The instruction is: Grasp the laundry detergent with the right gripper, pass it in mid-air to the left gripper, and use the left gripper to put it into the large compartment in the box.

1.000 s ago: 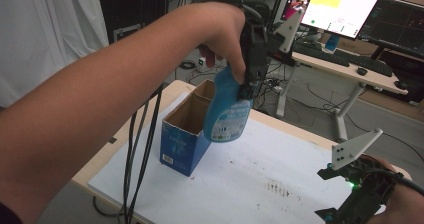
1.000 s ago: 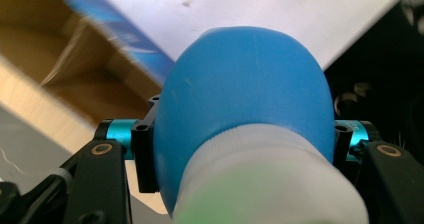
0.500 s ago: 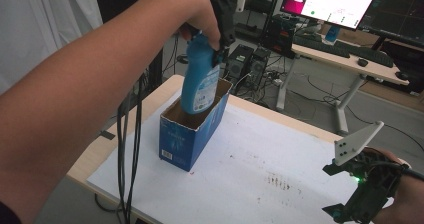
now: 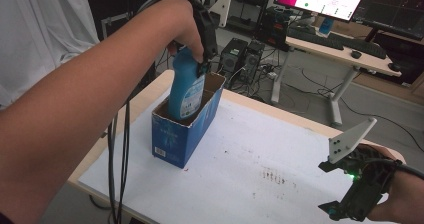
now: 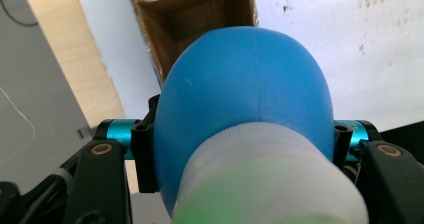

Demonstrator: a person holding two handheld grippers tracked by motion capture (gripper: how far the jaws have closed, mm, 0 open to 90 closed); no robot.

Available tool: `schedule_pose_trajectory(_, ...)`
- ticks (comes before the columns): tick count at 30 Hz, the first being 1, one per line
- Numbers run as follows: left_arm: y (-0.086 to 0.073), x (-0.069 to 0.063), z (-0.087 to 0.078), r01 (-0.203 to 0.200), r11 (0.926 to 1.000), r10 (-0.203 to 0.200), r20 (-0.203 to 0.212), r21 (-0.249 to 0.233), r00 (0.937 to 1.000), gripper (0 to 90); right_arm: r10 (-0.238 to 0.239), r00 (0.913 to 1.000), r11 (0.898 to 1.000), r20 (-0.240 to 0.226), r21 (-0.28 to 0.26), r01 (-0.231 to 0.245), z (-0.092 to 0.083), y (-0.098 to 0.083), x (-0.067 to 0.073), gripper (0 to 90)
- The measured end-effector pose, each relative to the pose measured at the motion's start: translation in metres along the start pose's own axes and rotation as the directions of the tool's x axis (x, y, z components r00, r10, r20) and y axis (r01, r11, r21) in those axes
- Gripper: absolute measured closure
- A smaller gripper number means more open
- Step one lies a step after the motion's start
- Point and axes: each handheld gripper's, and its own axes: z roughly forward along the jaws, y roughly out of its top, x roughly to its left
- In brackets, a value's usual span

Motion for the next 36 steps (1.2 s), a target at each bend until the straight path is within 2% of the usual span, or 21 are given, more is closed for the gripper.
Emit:
schedule_pose_trajectory(2,0.001,-0.001,0.009,-0.035,0.9994,0.035,0.001,0.002,0.9994,38.0,0.003,1.0,1.0,0.001,-0.001,-0.003,0.001,-0.002,0.0,0.9)
schedule_pose_trajectory(3,0.001,-0.001,0.009,-0.035,0.9994,0.035,0.001,0.002,0.9994,38.0,0.004,1.0,1.0,0.0,0.0,-0.004,0.001,-0.003,0.0,0.8)
schedule_pose_trajectory(4,0.003,-0.001,0.018,-0.071,0.9974,0.071,0.0,0.009,0.9975,38.0,0.007,1.0,1.0,0.001,0.0,-0.007,0.002,-0.004,0.001,0.9)
schedule_pose_trajectory(5,0.003,-0.001,0.022,-0.082,0.9966,0.082,-0.001,0.009,0.9966,38.0,0.009,1.0,1.0,0.003,0.0,-0.009,0.002,-0.005,0.001,0.9)
schedule_pose_trajectory(9,0.004,0.0,0.042,-0.181,0.9827,0.181,-0.008,0.041,0.9834,38.0,0.021,0.9998,1.0,0.005,0.004,-0.021,0.003,-0.008,0.002,0.8)
schedule_pose_trajectory(13,0.003,0.002,0.06,-0.275,0.9591,0.276,0.002,0.065,0.9612,38.0,0.026,0.9996,1.0,0.007,0.005,-0.026,0.004,-0.012,0.003,0.9)
schedule_pose_trajectory(15,0.003,0.001,0.068,-0.332,0.9405,0.333,0.004,0.072,0.9431,38.0,0.027,0.9996,1.0,0.007,0.004,-0.027,0.004,-0.013,0.004,0.9)
schedule_pose_trajectory(19,0.003,0.0,0.083,-0.435,0.8956,0.437,0.002,0.093,0.8996,38.0,0.032,0.9994,0.999,0.008,0.005,-0.032,0.006,-0.015,0.005,0.9)
schedule_pose_trajectory(20,0.003,0.0,0.087,-0.442,0.8926,0.443,0.001,0.09,0.8963,38.0,0.037,0.9993,0.999,0.008,0.007,-0.037,0.007,-0.016,0.005,0.9)
schedule_pose_trajectory(21,0.004,0.001,0.09,-0.458,0.8829,0.46,0.003,0.102,0.8877,38.0,0.037,0.9993,0.999,0.009,0.009,-0.037,0.008,-0.016,0.005,0.9)
schedule_pose_trajectory(22,0.003,0.002,0.093,-0.466,0.8796,0.467,0.006,0.096,0.884,38.0,0.034,0.9994,0.999,0.009,0.008,-0.034,0.008,-0.016,0.005,0.9)
schedule_pose_trajectory(23,0.004,0.002,0.096,-0.487,0.8676,0.489,0.005,0.098,0.8721,38.0,0.035,0.9994,0.999,0.008,0.008,-0.035,0.008,-0.016,0.005,0.9)
schedule_pose_trajectory(24,0.003,0.002,0.099,-0.499,0.8615,0.501,0.006,0.094,0.8656,38.0,0.034,0.9994,0.999,0.007,0.008,-0.034,0.009,-0.016,0.005,0.9)
schedule_pose_trajectory(26,0.004,0.004,0.104,-0.516,0.8515,0.518,0.01,0.093,0.8556,37.9,0.037,0.9993,0.999,0.007,0.01,-0.038,0.009,-0.016,0.005,0.9)
schedule_pose_trajectory(27,0.004,0.004,0.104,-0.516,0.8515,0.518,0.01,0.093,0.8556,37.9,0.037,0.9993,0.999,0.007,0.01,-0.038,0.009,-0.016,0.005,0.9)
schedule_pose_trajectory(28,0.005,0.004,0.11,-0.525,0.8468,0.526,0.012,0.089,0.8506,37.9,0.038,0.9993,0.999,0.008,0.008,-0.038,0.01,-0.016,0.005,0.9)
schedule_pose_trajectory(29,0.005,0.004,0.112,-0.539,0.8377,0.54,0.015,0.09,0.8417,37.9,0.041,0.9991,0.999,0.007,0.013,-0.041,0.01,-0.016,0.005,0.9)
schedule_pose_trajectory(30,0.005,0.004,0.115,-0.545,0.8337,0.546,0.016,0.089,0.8377,37.9,0.04,0.9992,0.999,0.005,0.01,-0.04,0.011,-0.016,0.005,0.9)
schedule_pose_trajectory(31,0.006,0.005,0.117,-0.555,0.8261,0.556,0.021,0.1,0.8312,37.9,0.041,0.9991,0.999,0.006,0.012,-0.041,0.012,-0.016,0.005,0.9)
schedule_pose_trajectory(32,0.006,0.006,0.12,-0.553,0.8279,0.553,0.024,0.094,0.8326,37.9,0.041,0.9991,0.999,0.005,0.012,-0.041,0.012,-0.016,0.005,0.9)
schedule_pose_trajectory(36,0.006,0.009,0.129,-0.56,0.8229,0.559,0.038,0.094,0.828,37.8,0.041,0.9992,0.999,0.003,0.01,-0.041,0.014,-0.017,0.004,0.9)
